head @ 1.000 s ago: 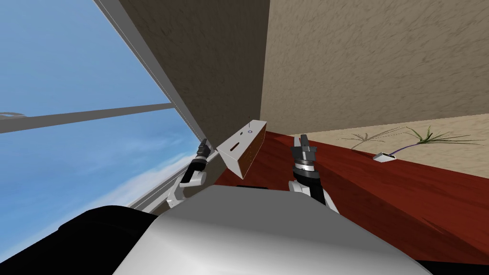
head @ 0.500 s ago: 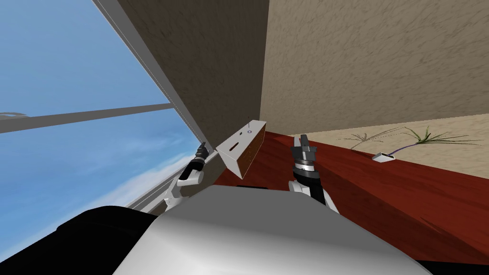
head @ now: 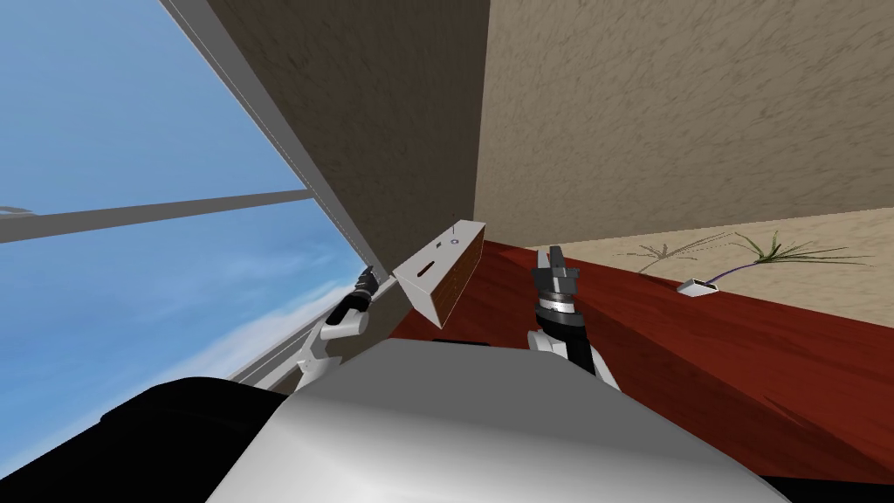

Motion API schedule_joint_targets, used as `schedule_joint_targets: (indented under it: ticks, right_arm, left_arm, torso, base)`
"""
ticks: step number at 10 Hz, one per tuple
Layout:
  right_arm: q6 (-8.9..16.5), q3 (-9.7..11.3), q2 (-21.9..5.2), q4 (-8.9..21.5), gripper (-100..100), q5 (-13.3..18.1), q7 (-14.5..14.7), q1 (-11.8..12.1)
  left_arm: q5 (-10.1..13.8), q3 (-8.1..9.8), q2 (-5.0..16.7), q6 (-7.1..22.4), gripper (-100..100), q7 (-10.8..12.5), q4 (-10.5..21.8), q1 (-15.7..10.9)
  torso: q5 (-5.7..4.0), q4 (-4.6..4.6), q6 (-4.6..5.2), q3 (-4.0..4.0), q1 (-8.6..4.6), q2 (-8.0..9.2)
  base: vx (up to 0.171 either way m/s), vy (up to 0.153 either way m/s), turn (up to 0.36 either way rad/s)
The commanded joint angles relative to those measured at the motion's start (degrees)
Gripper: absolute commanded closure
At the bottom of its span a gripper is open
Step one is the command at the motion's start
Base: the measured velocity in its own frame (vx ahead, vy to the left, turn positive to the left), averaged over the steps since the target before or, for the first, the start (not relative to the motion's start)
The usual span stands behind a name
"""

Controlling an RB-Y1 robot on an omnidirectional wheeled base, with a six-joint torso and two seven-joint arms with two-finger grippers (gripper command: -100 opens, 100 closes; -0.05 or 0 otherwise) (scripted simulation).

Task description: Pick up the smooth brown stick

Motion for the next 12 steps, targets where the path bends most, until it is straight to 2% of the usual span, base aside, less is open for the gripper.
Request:
schedule_joint_targets:
  ticks: [1, 2, 3, 4, 5, 7, 8, 9, 10, 11, 12]
  right_arm:
    - [0.00, 0.00, 0.00, 0.00, 0, 0.00, 0.00, 0.00]
    - [0.00, 0.00, 0.00, 0.00, 0, 0.00, 0.00, 0.00]
    - [0.00, 0.00, 0.00, 0.00, 0, 0.00, 0.00, 0.00]
    - [0.00, 0.00, 0.00, 0.00, 0, 0.00, 0.00, 0.00]
    - [0.00, 0.00, 0.00, 0.00, 0, 0.00, 0.00, 0.00]
    - [0.00, 0.00, 0.00, 0.00, 0, 0.00, 0.00, 0.00]
    - [0.00, 0.00, 0.00, 0.00, 0, 0.00, 0.00, 0.00]
    - [0.00, 0.00, 0.00, 0.00, 0, 0.00, 0.00, 0.00]
    - [0.00, 0.00, 0.00, 0.00, 0, 0.00, 0.00, 0.00]
    - [0.00, 0.00, 0.00, 0.00, 0, 0.00, 0.00, 0.00]
    - [0.00, 0.00, 0.00, 0.00, 0, 0.00, 0.00, 0.00]
  left_arm:
    - [0.71, 0.66, 0.70, 2.86, -100, 0.78, 0.96, -0.02]
    - [0.71, 0.66, 0.70, 3.61, -100, 0.78, 0.96, -0.02]
    - [1.70, 1.81, 1.60, 6.02, -100, 2.00, 3.00, -0.61]
    - [1.70, 1.81, 1.60, 7.13, -100, 2.00, 3.00, -0.61]
    - [2.70, 2.97, 2.44, 8.83, -100, 3.22, 5.09, -1.20]
    - [2.70, 2.97, 2.44, 11.40, -100, 3.22, 5.09, -1.20]
    - [3.70, 4.13, 3.21, 13.23, -100, 4.42, 7.22, -1.81]
    - [3.70, 4.13, 3.21, 14.87, -100, 4.42, 7.22, -1.81]
    - [3.70, 4.13, 3.21, 15.29, -100, 4.42, 7.22, -1.81]
    - [4.68, 5.28, 3.91, 17.78, -100, 5.61, 9.38, -2.43]
    - [4.68, 5.28, 3.91, 19.15, -100, 5.61, 9.38, -2.43]
  torso:
    - [0.00, 0.00, 0.00, 0.00, 0.00, 0.00]
    - [0.00, 0.00, 0.00, 0.00, -0.01, 0.00]
    - [0.00, 0.01, -0.01, 0.02, 0.06, 0.04]
    - [0.01, 0.00, 0.00, 0.01, 0.02, 0.02]
    - [0.00, 0.00, 0.00, 0.00, 0.02, -0.01]
    - [-0.01, -0.02, 0.00, -0.05, -0.01, -0.08]
    - [0.01, 0.00, -0.01, -0.01, 0.07, 0.00]
    - [0.00, 0.00, 0.00, -0.01, 0.03, -0.02]
    - [0.00, -0.01, 0.00, -0.03, 0.01, -0.06]
    - [0.01, -0.01, -0.01, -0.01, 0.07, -0.01]
    - [0.01, -0.01, 0.01, -0.04, 0.06, -0.06]
  base:
    - [0.027, -0.043, -0.008]
    - [0.010, -0.020, 0.005]
    - [0.024, -0.039, -0.037]
    - [0.029, -0.035, -0.008]
    - [0.052, -0.052, -0.041]
    - [0.032, -0.029, -0.005]
    - [0.034, -0.035, -0.045]
    - [0.044, -0.039, -0.023]
    - [0.027, -0.017, 0.003]
    - [0.046, -0.025, -0.058]
    - [0.065, -0.038, -0.028]
